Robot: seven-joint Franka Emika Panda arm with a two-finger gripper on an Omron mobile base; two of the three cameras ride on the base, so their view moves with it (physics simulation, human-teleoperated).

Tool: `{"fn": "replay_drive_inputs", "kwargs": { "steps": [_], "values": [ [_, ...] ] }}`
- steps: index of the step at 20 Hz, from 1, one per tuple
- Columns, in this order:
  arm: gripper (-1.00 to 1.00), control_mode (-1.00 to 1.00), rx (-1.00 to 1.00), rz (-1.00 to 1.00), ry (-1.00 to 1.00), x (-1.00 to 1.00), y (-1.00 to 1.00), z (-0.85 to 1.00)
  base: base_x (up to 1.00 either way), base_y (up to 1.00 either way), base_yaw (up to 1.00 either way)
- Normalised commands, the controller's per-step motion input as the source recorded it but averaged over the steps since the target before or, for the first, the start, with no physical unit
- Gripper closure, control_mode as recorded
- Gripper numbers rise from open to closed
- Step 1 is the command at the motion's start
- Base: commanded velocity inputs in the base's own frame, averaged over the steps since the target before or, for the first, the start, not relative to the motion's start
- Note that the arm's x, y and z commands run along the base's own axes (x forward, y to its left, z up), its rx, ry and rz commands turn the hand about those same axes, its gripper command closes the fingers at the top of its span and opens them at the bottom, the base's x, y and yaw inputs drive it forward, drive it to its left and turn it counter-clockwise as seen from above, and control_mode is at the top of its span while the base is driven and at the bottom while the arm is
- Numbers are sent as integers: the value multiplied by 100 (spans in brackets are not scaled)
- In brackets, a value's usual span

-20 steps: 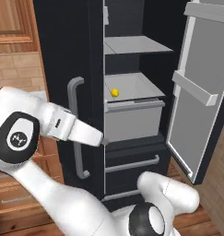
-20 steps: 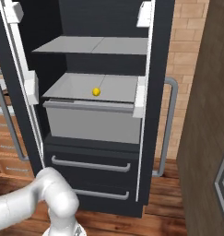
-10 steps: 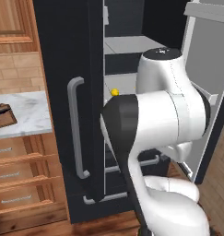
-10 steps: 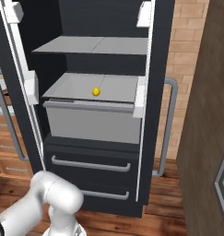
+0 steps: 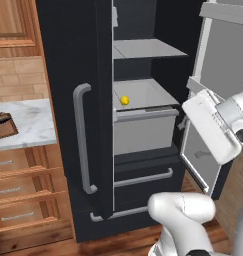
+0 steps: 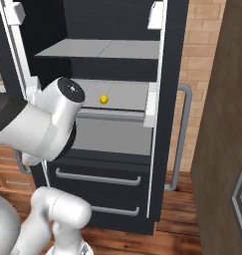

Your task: Retrieve a lemon from the fridge and place it on the cutting board with the fish.

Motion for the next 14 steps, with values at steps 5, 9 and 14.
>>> {"fn": "replay_drive_inputs", "kwargs": {
  "steps": [5, 9, 14],
  "values": [
    [-100, -100, 13, 42, -16, 100, -1, -20, 0, 0, 0],
    [-100, -100, 5, 38, -17, 100, 2, -26, 0, 0, 0],
    [-100, -100, 4, 31, -15, 99, 18, -21, 0, 0, 0]
  ]
}}
